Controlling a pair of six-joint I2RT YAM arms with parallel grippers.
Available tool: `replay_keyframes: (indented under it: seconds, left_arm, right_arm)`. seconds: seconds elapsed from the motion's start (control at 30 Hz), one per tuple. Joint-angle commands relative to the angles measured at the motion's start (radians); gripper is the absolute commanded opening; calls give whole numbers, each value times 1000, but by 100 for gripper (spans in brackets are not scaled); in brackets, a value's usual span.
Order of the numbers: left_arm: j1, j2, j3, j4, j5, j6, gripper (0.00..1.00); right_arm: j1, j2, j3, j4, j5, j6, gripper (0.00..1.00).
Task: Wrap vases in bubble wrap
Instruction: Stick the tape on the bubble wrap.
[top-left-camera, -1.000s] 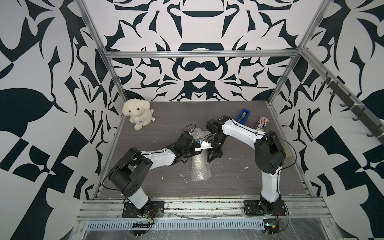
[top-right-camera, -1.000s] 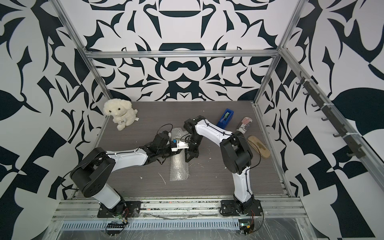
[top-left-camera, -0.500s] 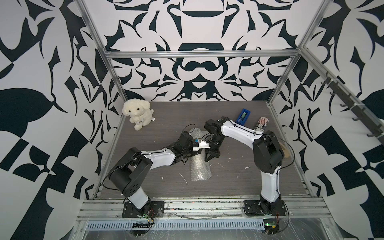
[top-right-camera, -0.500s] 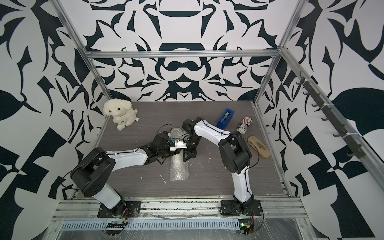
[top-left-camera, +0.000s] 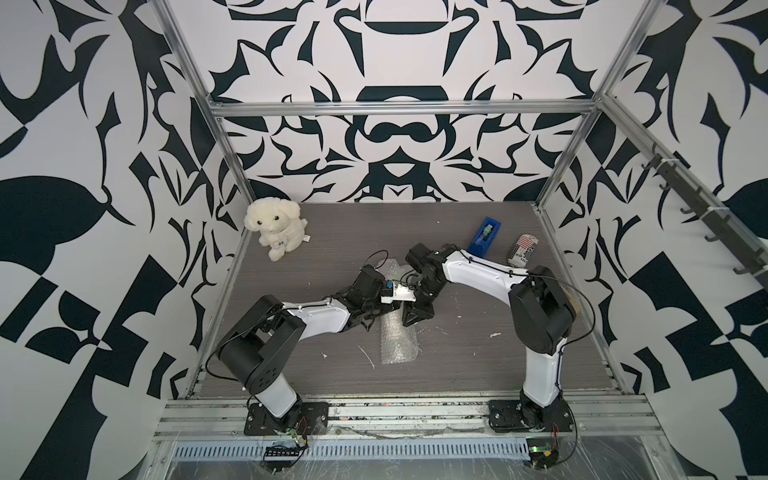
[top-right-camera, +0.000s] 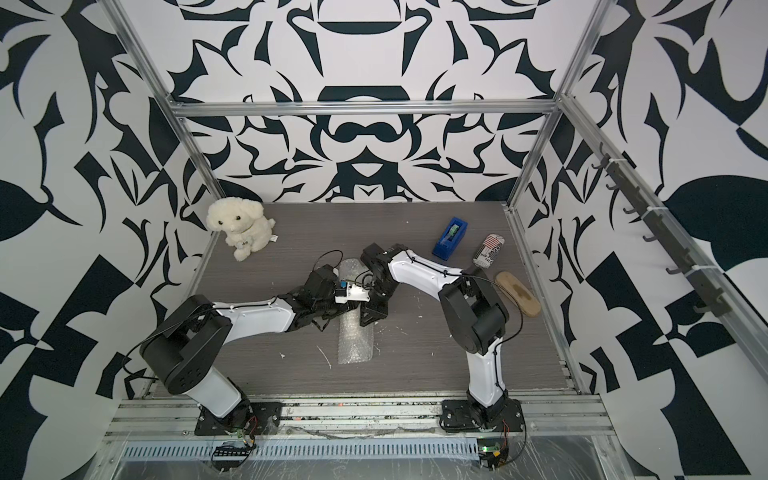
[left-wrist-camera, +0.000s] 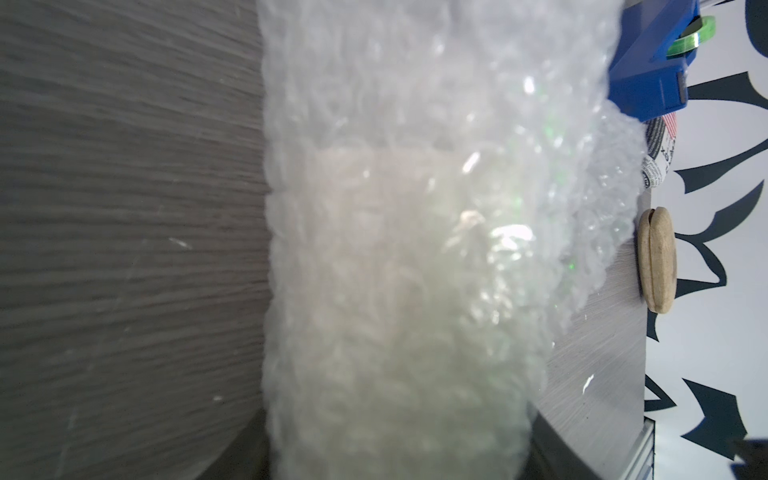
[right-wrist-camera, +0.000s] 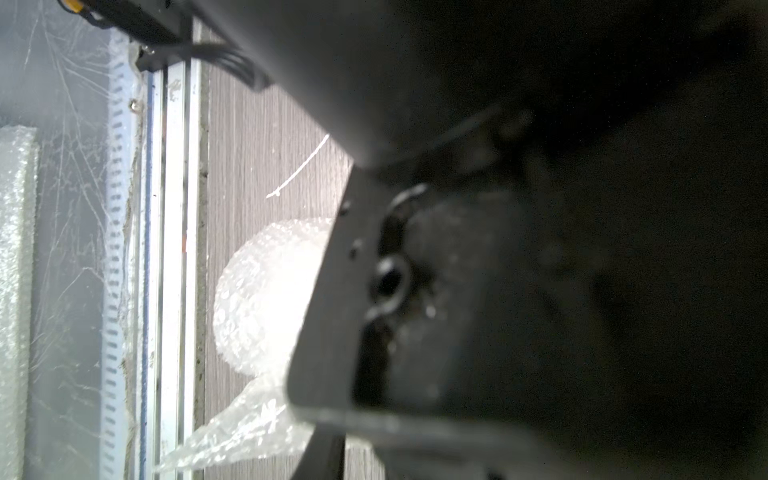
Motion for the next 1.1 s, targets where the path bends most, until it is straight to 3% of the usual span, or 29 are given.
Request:
replay_keyframes:
  seconds: [0.0,0.23,0.27,0.43,0.77,1.07]
  left_arm:
    - [-11,-24,7,69,22,26,23]
    - [-11,-24,6,71,23,26,23]
    - [-11,-25,6,71,23,26,23]
    - [-12,-25,6,70,22,26,23]
    - [-15,-25,10,67,17,24,23]
    - [-18,-17,16,63,10,21,22]
  right_arm:
    - [6,-14,-52,107,86,104,23]
    - [21,-53,-133,216,124,156,35]
    - [22,-61,-149,237,128,164,41]
    - [22,-104,-220,334,141,206,52]
    - [26,-246,-411,636,71,313,63]
    - [26,-368,-474,747,29,345,67]
